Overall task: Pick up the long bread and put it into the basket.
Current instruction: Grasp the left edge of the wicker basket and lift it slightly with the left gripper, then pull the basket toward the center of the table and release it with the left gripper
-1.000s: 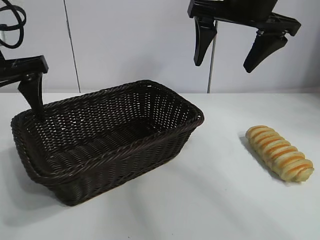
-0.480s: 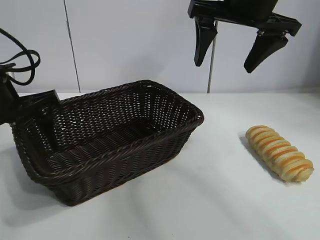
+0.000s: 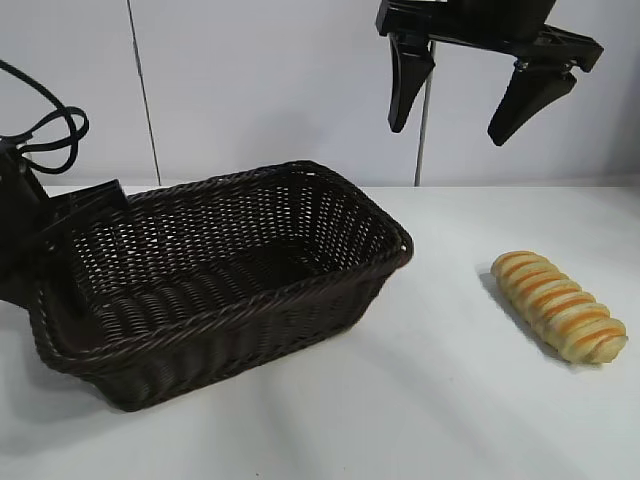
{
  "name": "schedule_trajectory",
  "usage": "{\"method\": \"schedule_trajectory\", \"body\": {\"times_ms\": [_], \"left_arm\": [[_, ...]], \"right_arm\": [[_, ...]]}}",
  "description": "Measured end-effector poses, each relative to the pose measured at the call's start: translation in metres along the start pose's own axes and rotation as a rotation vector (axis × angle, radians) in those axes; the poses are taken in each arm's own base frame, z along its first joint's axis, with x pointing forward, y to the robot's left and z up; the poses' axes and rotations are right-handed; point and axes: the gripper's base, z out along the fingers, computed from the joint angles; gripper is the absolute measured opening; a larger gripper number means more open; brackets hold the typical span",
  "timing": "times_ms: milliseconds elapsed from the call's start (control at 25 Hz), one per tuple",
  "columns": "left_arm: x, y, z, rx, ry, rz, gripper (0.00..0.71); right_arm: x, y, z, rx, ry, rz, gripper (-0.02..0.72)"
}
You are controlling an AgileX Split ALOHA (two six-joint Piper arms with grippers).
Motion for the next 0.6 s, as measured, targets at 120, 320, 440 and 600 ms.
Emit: {"method": "schedule_trajectory", "body": {"times_ms": [120, 320, 440, 600], "left_arm": [[-0.001, 0.0, -0.002, 0.041, 0.026, 0.028, 0.1], [-0.006, 0.002, -0.013, 0.079, 0.097, 0.125, 0.099], [-0.013, -0.005, -0.024, 0.097, 0.11, 0.184, 0.099], [-0.025, -0.019, -0.042, 0.128, 0.092, 0.241, 0.099]], "right_arm": [[0.0, 0.0, 0.0, 0.0, 0.0, 0.0, 0.645], [0.0, 0.0, 0.0, 0.0, 0.0, 0.0, 0.645], [0.0, 0.0, 0.0, 0.0, 0.0, 0.0, 0.645], [0.0, 0.0, 0.0, 0.0, 0.0, 0.0, 0.645]]}}
